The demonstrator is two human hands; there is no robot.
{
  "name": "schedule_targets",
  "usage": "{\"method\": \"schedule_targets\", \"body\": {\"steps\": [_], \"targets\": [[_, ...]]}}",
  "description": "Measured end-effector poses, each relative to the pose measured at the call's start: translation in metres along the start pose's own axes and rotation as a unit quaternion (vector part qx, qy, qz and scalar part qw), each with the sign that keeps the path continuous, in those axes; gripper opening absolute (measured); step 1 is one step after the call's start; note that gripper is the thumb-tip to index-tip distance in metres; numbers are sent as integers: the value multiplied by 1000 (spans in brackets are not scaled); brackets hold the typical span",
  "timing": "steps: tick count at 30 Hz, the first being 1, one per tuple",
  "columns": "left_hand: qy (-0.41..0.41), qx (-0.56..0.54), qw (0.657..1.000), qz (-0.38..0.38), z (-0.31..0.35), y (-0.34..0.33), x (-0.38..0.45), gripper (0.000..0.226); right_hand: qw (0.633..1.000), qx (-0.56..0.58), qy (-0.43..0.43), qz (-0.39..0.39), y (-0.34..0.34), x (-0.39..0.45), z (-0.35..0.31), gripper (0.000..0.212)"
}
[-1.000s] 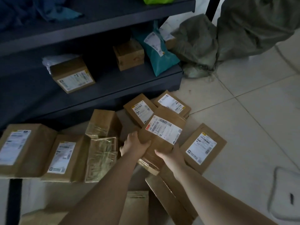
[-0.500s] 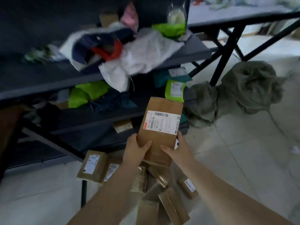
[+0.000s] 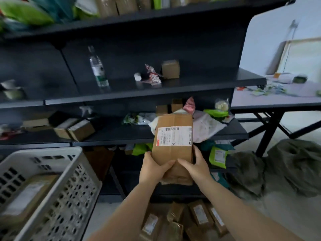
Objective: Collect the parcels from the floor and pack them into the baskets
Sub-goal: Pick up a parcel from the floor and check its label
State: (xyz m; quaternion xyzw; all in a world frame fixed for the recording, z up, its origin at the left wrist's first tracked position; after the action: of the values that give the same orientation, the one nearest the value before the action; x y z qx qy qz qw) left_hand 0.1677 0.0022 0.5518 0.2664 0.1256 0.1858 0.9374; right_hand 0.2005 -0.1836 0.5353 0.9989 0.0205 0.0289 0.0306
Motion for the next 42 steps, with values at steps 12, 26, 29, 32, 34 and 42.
{"method": "schedule_targets", "body": {"steps": [12,26,29,32,34,42], "targets": [[0,-279,960,-5,11,112,-9,63,979,-15,194,-68,-83,-34,-154,70],[-37,-432,901,17,-8,205,-10,50,941,-136,303,-64,-164,-51,-226,82],[-67,-396,914,53,-10,228,-23,52,970,-22,219,-106,-171,-39,-209,74],[-83,-373,920,87,-16,248,-45,52,970,73,165,-163,-187,-41,-192,66],[-75,-363,922,113,-25,261,-61,58,963,109,145,-197,-203,-46,-182,61],[-4,-314,907,281,-105,343,-164,62,911,168,92,-365,-321,-126,-156,58]]}}
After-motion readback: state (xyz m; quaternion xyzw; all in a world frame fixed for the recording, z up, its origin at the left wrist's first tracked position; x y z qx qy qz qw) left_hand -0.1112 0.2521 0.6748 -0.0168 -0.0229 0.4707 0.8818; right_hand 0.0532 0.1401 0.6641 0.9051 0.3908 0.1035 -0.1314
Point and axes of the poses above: each hand's wrist, its own x-axis towards the middle knuckle, its own y-axis out of the back of the hand, z = x × y, the point moved 10 cm from there along x, towards the middle knuckle, and after that the axes turned 5 degrees about y, right-handed, at the moved point
